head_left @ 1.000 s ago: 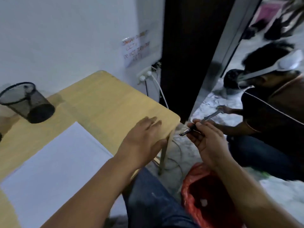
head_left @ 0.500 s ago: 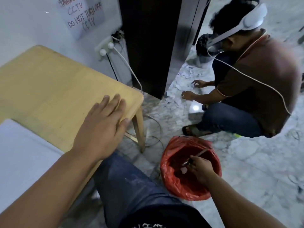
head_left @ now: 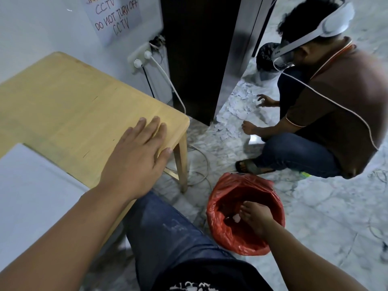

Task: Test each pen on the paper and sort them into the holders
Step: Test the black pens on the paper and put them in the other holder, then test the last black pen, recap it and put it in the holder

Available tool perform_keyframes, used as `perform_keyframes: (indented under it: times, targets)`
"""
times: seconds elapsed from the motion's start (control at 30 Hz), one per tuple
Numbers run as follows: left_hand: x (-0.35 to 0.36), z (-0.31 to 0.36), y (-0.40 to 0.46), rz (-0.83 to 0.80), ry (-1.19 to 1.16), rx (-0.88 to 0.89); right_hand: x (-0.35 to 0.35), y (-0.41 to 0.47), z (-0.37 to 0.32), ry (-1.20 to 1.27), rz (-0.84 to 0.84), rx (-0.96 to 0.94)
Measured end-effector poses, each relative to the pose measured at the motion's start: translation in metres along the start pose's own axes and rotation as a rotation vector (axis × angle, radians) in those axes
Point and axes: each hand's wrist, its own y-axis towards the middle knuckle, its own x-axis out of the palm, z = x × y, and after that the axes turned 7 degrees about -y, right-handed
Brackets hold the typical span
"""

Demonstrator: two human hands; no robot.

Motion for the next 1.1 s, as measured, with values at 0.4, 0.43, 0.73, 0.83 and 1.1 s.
perform_keyframes:
  times: [0.4, 0.43, 0.73, 0.83, 1.1]
  targets:
    - [-0.027, -0.007, -0.024, 0.159, -0.358, -0.032, 0.067, -0.13, -0.118, -0.225, -0.287, -0.716]
    - [-0.033, -0.011, -0.031, 0.193, -0.384, -0.047, 0.074, -0.148, -0.127, -0.262, -0.323, -0.784]
    - [-0.085, -0.067, -0.129, 0.483, -0.328, -0.294, 0.184, -0.263, -0.127, -0.636, -0.631, -1.182]
    - [-0.098, -0.09, -0.178, 0.568, -0.296, -0.433, 0.226, -0.293, -0.1, -0.782, -0.746, -1.244]
    - [-0.1, -0.138, -0.33, 0.746, -0.254, -0.857, 0.319, -0.361, 0.014, -1.177, -1.142, -1.329]
